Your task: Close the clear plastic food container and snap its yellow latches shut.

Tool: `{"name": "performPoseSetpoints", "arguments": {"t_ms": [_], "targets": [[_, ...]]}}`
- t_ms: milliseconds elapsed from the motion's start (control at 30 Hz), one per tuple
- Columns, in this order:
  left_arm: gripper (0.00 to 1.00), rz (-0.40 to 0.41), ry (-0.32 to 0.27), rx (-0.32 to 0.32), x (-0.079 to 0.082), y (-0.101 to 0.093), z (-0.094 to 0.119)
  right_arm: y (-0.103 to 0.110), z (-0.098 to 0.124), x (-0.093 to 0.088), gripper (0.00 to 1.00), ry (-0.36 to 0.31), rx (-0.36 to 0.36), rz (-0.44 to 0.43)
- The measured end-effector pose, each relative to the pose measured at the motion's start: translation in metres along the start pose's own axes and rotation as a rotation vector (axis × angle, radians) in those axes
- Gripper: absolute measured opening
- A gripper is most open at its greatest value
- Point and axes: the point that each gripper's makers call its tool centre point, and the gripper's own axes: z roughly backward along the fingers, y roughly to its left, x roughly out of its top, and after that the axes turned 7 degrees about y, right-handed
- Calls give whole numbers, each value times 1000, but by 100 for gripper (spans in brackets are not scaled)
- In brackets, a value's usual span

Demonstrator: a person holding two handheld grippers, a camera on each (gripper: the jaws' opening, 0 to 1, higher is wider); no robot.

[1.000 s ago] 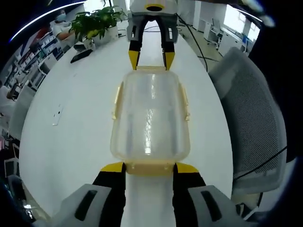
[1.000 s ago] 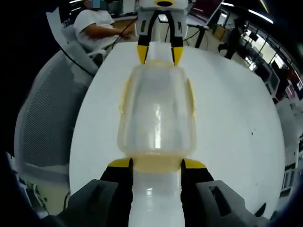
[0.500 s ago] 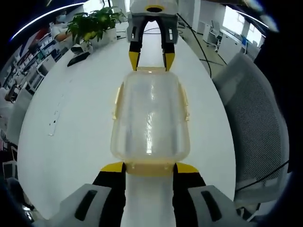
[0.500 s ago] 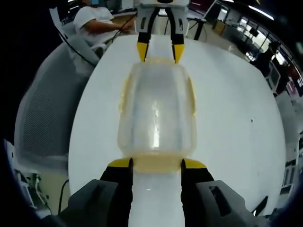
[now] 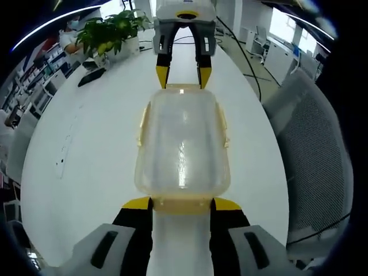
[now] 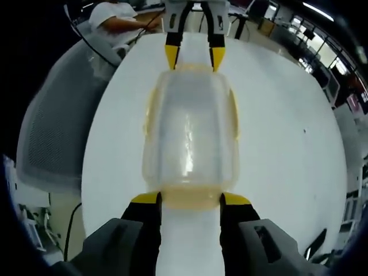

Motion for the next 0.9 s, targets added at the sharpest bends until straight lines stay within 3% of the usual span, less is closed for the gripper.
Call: {"name": "performPoseSetpoints", "arguments": {"t_ms": [267, 900], "targets": [[32, 2, 3, -3, 7, 3, -6, -4, -2, -11, 36, 20, 0, 0], [32, 24, 25, -23, 7, -4, -15, -5, -2, -16, 37, 55, 15, 45]]}}
